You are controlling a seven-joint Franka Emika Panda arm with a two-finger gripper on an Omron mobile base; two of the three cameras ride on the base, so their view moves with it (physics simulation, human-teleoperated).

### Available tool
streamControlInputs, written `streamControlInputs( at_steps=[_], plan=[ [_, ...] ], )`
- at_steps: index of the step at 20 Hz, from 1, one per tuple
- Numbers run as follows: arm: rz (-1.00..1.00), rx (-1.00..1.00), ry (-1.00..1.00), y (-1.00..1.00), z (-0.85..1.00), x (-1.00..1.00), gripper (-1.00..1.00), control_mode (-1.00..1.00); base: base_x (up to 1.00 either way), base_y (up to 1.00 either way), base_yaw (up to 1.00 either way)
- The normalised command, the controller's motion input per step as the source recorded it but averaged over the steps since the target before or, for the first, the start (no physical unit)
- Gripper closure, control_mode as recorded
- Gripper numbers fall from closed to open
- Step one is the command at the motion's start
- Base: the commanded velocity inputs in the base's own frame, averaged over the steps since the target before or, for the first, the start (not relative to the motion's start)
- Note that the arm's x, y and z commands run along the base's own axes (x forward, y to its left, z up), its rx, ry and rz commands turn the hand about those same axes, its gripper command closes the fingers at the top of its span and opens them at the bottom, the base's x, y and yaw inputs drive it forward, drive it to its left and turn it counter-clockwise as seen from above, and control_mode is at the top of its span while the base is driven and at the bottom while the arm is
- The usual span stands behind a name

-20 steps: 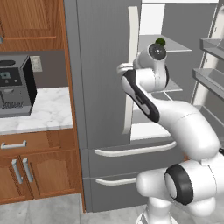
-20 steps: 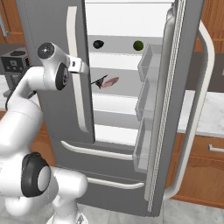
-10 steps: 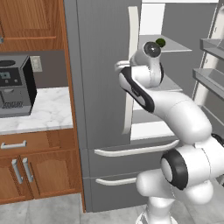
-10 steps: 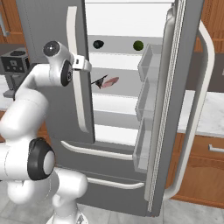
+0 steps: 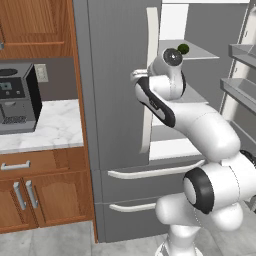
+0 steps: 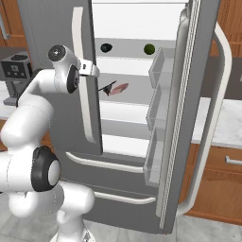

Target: Gather the lime and eggplant from the fridge and place them on a tray on the dining counter. Then gather the steak and fish from the fridge and place them on the other tray.

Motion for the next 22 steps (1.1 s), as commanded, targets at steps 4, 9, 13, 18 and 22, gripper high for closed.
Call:
streamControlInputs(
  at_steps=[4, 9, 13, 18, 22],
  plan=[
    [0.0, 0.0, 0.0, 0.1, -0.07, 0.31, 1.0, -1.0, 0.0, 0.0, 0.0],
    [0.0, 0.0, -0.01, 0.1, -0.03, 0.22, 1.0, -1.0, 0.0, 0.0, 0.0],
    [0.04, 0.0, 0.0, 0.17, 0.0, -0.04, 1.0, -1.0, 0.0, 0.0, 0.0],
    [0.17, 0.0, 0.0, 0.77, 0.0, -0.41, 1.0, -1.0, 0.0, 0.0, 0.0],
    [0.2, 0.0, -0.01, 0.94, 0.0, -0.53, 1.0, -1.0, 0.0, 0.0, 0.0]
  ],
)
